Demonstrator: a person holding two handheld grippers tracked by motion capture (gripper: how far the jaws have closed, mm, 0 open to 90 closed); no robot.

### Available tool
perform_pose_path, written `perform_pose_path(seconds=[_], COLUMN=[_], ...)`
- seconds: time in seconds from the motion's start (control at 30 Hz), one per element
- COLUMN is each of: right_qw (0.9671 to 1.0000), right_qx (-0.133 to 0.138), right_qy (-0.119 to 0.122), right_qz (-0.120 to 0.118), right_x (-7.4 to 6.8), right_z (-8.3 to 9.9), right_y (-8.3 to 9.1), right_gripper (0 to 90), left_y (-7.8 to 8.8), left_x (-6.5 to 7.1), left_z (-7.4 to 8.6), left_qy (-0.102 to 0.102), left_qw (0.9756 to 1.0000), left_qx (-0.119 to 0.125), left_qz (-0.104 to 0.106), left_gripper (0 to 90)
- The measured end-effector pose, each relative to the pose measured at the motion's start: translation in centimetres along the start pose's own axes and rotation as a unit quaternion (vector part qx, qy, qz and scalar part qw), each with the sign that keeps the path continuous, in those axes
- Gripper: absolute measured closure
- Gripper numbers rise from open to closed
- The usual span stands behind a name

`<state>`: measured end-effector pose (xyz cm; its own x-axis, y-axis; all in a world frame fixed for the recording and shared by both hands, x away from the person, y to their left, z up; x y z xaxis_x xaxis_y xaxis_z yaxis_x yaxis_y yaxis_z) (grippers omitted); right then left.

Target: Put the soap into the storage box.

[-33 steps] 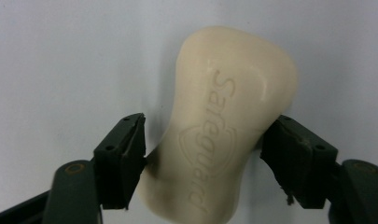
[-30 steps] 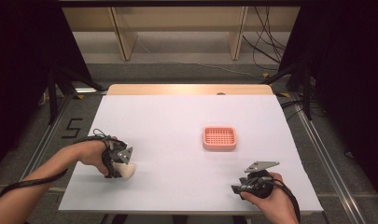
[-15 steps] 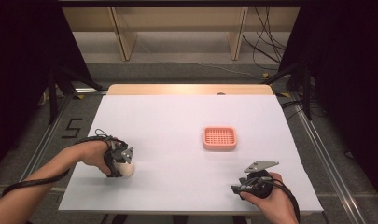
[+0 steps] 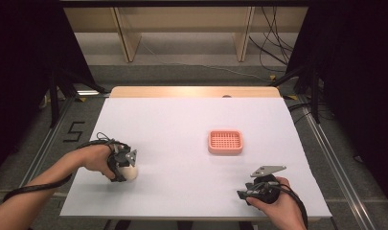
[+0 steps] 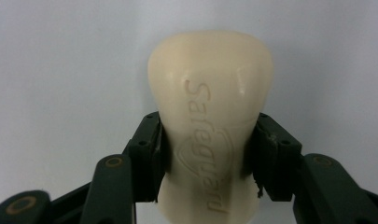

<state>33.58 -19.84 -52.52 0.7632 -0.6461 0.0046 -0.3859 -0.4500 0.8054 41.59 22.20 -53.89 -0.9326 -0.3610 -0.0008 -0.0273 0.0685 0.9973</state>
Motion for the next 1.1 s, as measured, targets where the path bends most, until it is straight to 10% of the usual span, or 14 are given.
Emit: perform_pose_path(seconds=[0.63, 1.1], right_qw=[1.0000, 0.9999], right_qx=[0.008, 0.011], right_qy=[-0.004, -0.005], right_qz=[0.004, 0.006], right_x=[0.2, 0.2], right_z=[-0.1, -0.2], right_y=[0.1, 0.2], right_gripper=[53.2, 52.9], left_y=[0.4, 1.4], left_x=[-0.2, 0.0], left_z=[1.6, 2.0], left_qy=[0.050, 0.089], left_qw=[0.9974, 0.9907], left_qx=[0.050, 0.098], left_qz=[-0.016, -0.029], left_gripper=[49.5, 49.5])
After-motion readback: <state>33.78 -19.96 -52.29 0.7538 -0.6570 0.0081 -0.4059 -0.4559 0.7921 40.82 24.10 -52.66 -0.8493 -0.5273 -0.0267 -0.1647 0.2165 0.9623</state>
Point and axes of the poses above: each handheld gripper's, and its own axes: y roughly backward along the jaws, z roughly out of its underside, x roughly to its right, the point moved 8 cm from there along -y, roughly forward along the jaws, and after that the axes turned 14 degrees about y, right-handed, at the moved point
